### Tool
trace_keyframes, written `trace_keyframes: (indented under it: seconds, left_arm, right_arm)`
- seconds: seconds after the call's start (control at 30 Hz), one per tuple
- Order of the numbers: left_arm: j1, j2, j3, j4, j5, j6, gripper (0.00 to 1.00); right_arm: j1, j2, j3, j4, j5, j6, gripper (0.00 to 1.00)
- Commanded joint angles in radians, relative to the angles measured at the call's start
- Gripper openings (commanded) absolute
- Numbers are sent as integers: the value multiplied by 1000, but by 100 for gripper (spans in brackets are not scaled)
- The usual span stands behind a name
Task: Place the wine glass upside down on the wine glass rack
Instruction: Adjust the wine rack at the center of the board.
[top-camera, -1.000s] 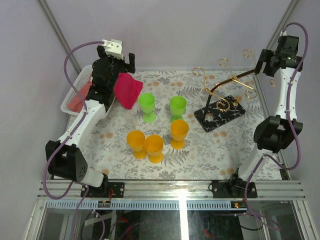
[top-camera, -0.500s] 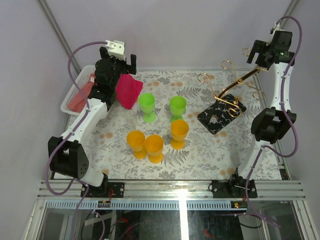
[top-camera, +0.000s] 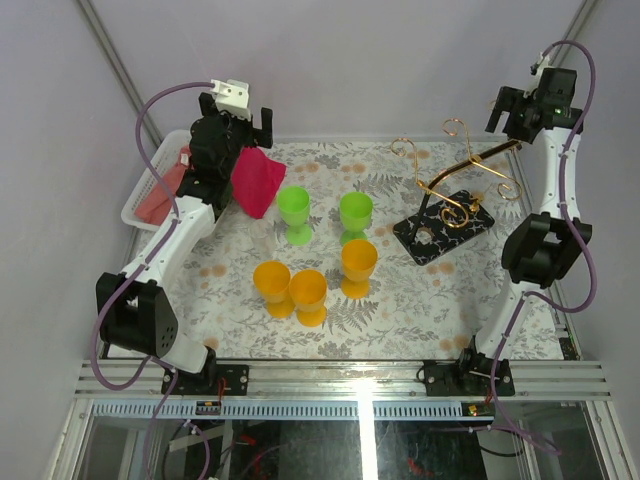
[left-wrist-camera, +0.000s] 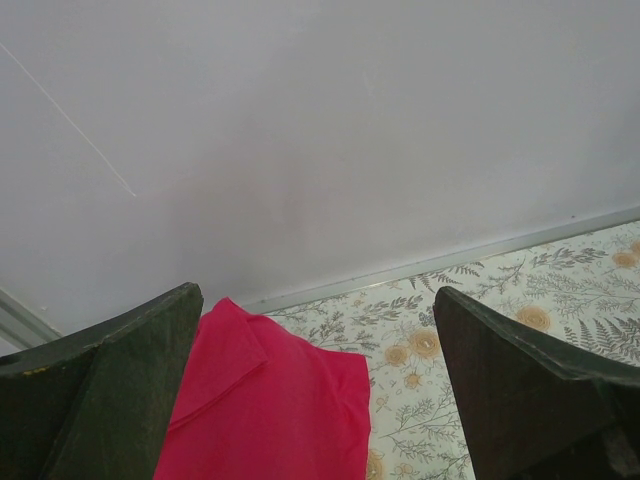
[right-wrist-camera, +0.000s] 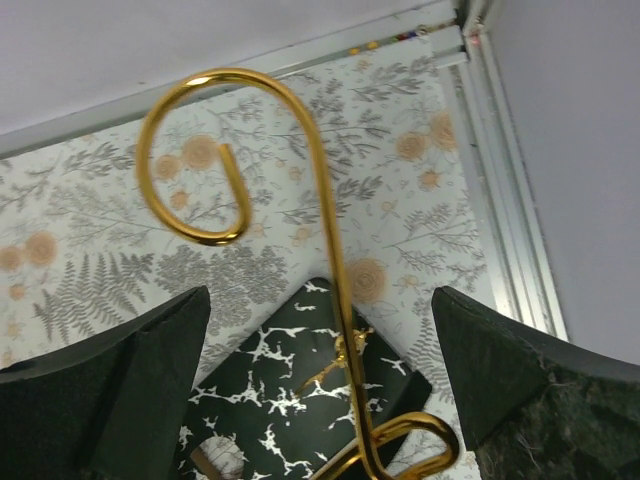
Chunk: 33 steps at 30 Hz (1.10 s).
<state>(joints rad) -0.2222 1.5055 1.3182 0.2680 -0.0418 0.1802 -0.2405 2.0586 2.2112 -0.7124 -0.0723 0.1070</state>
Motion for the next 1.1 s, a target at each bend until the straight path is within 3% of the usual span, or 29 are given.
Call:
trace_keyframes:
  seconds: [0.0, 0.57, 0.73, 1.07]
  left_arm:
    - [6, 8, 42, 5, -3, 8, 100]
    - [5, -8, 13, 3, 0, -4, 100]
    - [6, -12, 7, 1, 0, -1, 100]
    - [6, -18, 4, -1, -1, 9, 100]
  right_arm:
    - [25, -25, 42, 12, -119, 13, 100]
    - [67, 97, 152, 179, -395, 6, 100]
    - [107, 160, 229, 187, -435, 25, 99]
    - [221, 177, 206, 274, -502, 57, 99]
